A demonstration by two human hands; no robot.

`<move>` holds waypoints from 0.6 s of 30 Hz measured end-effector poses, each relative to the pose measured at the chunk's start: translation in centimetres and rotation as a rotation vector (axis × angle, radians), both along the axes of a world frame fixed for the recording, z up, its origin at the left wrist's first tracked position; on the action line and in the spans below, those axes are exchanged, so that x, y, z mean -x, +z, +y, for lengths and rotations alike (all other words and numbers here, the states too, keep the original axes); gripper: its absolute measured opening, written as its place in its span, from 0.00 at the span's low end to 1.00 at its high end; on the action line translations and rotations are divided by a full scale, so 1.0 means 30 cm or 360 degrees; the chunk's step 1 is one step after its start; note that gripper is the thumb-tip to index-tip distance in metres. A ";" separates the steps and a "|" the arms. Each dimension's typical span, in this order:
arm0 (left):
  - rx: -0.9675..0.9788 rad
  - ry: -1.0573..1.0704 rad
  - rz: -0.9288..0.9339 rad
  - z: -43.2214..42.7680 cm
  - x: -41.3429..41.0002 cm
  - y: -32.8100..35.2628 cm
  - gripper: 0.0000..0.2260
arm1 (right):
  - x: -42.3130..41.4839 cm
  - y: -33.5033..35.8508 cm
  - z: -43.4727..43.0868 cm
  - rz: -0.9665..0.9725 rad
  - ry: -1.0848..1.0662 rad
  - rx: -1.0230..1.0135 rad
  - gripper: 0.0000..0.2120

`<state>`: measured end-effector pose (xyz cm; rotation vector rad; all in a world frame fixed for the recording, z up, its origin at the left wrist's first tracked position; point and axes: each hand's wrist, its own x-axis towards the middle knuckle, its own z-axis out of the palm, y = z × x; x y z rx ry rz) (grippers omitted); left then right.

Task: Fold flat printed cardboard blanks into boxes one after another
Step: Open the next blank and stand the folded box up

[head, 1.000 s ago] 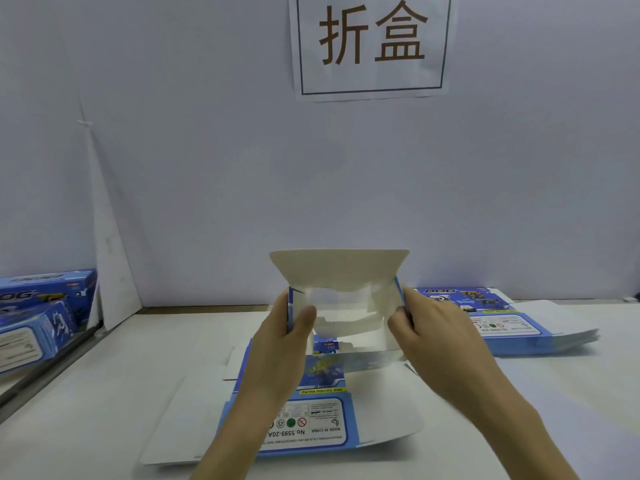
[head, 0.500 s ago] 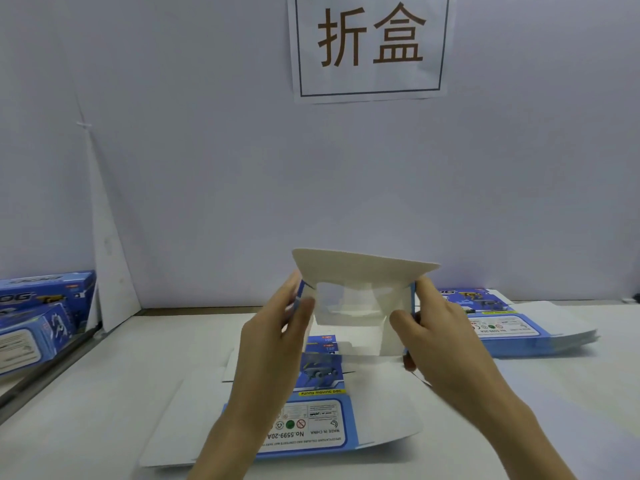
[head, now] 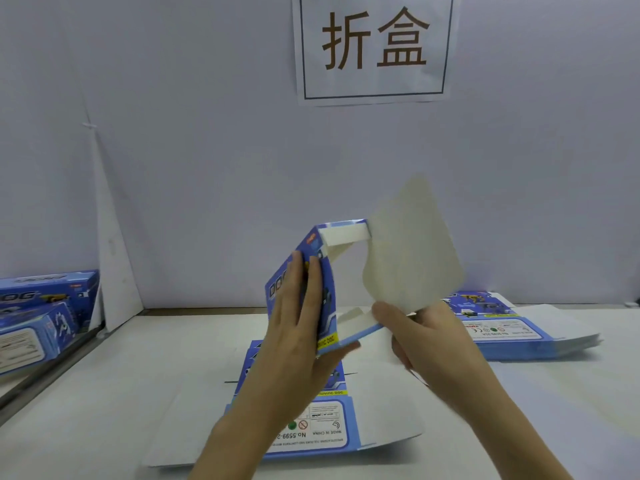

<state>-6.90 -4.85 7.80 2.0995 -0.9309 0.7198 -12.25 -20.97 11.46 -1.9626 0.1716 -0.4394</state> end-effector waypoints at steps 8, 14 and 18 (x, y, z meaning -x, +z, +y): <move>-0.0061 -0.0073 -0.0169 0.013 -0.012 0.015 0.46 | 0.000 0.011 -0.045 -0.0593 -0.0174 -0.0230 0.07; 0.0053 -0.0028 -0.0054 0.083 -0.049 0.020 0.60 | 0.023 0.032 -0.070 -0.0709 0.0235 -0.0302 0.03; 0.0026 -0.0075 -0.0086 0.086 -0.057 0.010 0.58 | -0.007 0.020 -0.095 -0.0869 0.0043 -0.0430 0.06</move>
